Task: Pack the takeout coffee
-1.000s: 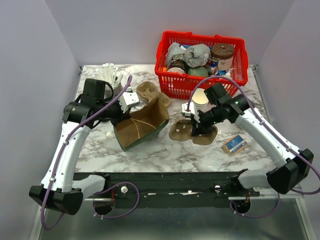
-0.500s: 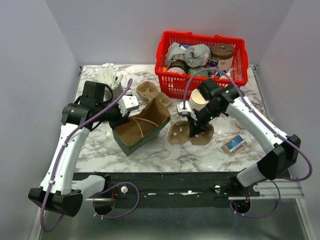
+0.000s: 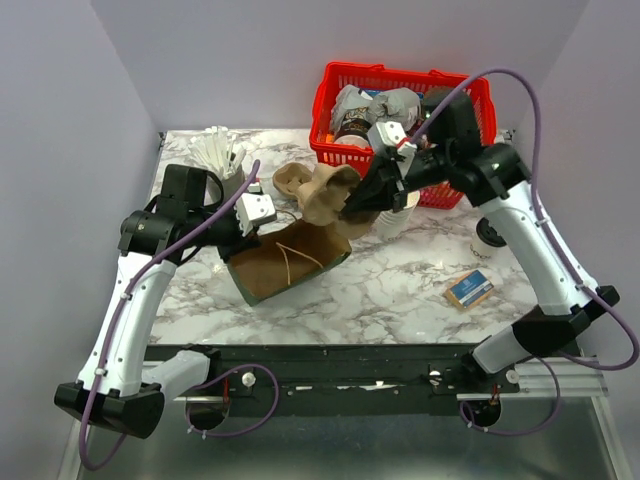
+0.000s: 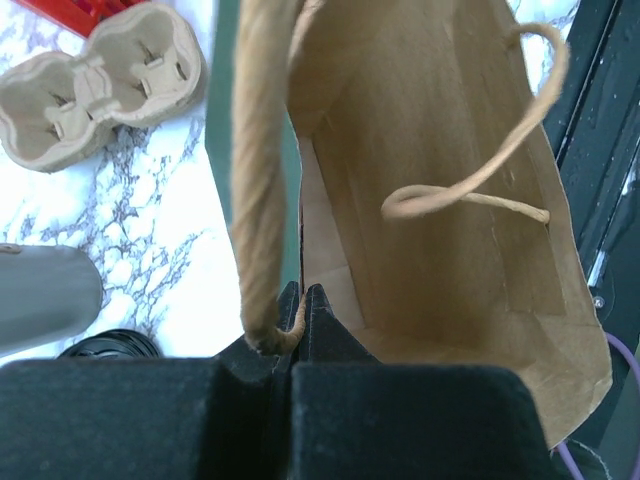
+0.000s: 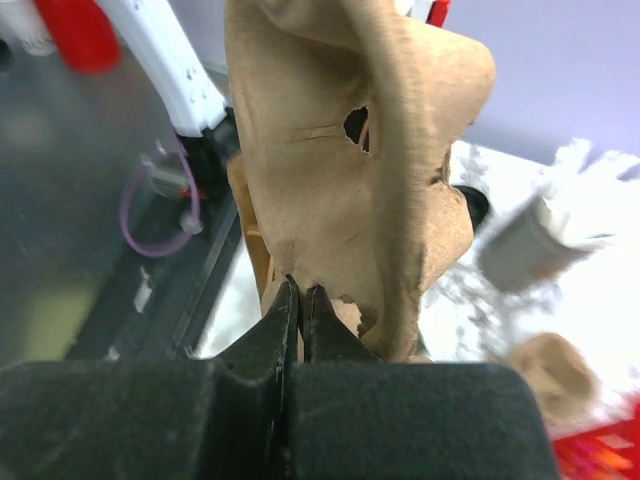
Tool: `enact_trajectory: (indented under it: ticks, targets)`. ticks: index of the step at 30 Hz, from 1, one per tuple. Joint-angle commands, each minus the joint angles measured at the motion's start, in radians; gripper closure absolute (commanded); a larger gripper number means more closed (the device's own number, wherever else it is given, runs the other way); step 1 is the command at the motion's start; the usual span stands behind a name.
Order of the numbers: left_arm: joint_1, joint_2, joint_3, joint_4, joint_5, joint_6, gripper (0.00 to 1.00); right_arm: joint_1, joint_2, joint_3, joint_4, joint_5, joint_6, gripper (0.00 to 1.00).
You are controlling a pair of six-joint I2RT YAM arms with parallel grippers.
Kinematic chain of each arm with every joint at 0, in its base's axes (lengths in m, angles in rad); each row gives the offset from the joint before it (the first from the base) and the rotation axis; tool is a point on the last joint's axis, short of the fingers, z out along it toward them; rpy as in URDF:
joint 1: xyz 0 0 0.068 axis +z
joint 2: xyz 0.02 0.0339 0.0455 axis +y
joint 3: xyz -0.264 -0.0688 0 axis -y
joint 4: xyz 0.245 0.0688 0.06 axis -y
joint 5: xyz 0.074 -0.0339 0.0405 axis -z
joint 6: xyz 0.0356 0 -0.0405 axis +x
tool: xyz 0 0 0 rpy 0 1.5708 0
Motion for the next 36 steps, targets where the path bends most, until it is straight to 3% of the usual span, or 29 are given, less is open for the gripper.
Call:
enact_trajectory:
  ticks: [1,7,13,18,27,30,36]
  targets:
    - [-0.005,-0.031,0.017,0.029,0.049,-0.031,1.0,0.051,-0.093,-0.314,0.7,-0.097,0.409,0.99]
    - [-0.003,-0.042,0.002,0.043,0.062,-0.07,1.0,0.106,-0.078,-0.424,0.998,-0.135,0.601,0.99]
    - [-0.005,-0.037,0.022,0.05,0.078,-0.137,1.0,0.143,-0.075,-0.469,1.097,-0.148,0.63,0.99]
    - [-0.005,-0.045,0.014,0.055,0.089,-0.165,1.0,0.157,-0.081,-0.438,1.094,-0.158,0.636,0.99]
    - [-0.005,-0.077,0.01,0.066,0.105,-0.183,1.0,0.168,-0.105,-0.608,1.082,-0.076,0.5,0.99]
    - [-0.003,-0.091,-0.001,0.078,0.108,-0.215,1.0,0.186,-0.118,-0.645,1.028,-0.04,0.39,0.99]
    - [-0.003,-0.124,-0.042,0.124,0.118,-0.275,1.0,0.201,-0.116,-0.61,0.757,-0.019,0.199,0.99]
